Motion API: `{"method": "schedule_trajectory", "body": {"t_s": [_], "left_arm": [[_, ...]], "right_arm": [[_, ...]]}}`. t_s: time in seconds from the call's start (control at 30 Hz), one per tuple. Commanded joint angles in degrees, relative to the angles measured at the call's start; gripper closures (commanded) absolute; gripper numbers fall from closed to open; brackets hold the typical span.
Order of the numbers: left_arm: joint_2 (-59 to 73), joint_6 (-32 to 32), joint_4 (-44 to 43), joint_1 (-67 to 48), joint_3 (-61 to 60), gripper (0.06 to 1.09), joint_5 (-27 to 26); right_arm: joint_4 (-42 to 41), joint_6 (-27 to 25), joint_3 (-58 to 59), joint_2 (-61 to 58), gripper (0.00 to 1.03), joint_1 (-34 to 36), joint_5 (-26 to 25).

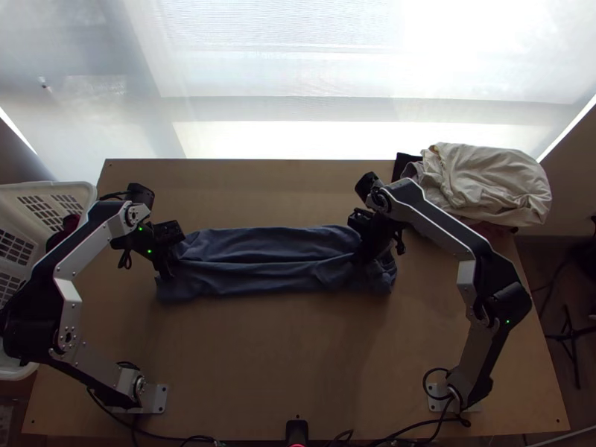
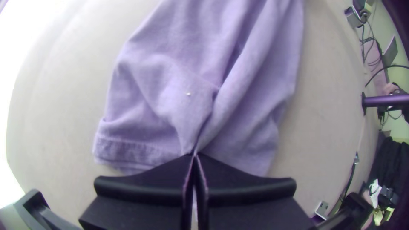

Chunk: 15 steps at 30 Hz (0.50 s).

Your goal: Fold the t-shirt

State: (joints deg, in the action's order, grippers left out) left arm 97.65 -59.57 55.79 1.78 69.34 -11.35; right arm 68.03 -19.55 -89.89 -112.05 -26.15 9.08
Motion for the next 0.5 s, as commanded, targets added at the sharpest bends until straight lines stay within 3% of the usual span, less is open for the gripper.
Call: {"method": "schedule_trajectory", "body": {"t_s": [0.0, 0.07, 0.1, 0.2, 0.4, 0.47], "left_arm": [[2.02, -0.37, -3.41, 1.73, 0.36, 1.02, 0.37], [2.11, -0.37, -3.85, 2.00, 0.62, 0.98, 0.28], [2.11, -0.37, -3.76, 1.91, 0.62, 0.85, 0.37], [1.06, -0.37, -3.32, 1.47, 1.06, 0.10, 0.37], [-1.85, 2.53, -2.70, 2.53, 6.07, 0.10, -0.86], [-2.46, 2.44, -2.70, 3.76, 7.74, 0.10, -0.86]], "right_arm": [[0.00, 0.48, -0.38, -1.77, 0.89, 0.75, -0.29], [0.00, 0.57, -0.38, -1.68, 0.86, 0.84, -0.29], [0.00, 0.57, -0.38, -1.59, 0.83, 0.84, -0.38], [0.00, 0.65, -0.38, -1.24, 0.64, 0.93, -0.47], [0.96, 0.65, -0.64, -0.01, 0.15, 1.45, -0.73], [1.93, 0.65, -0.99, 0.60, 0.08, 1.54, -0.73]]}}
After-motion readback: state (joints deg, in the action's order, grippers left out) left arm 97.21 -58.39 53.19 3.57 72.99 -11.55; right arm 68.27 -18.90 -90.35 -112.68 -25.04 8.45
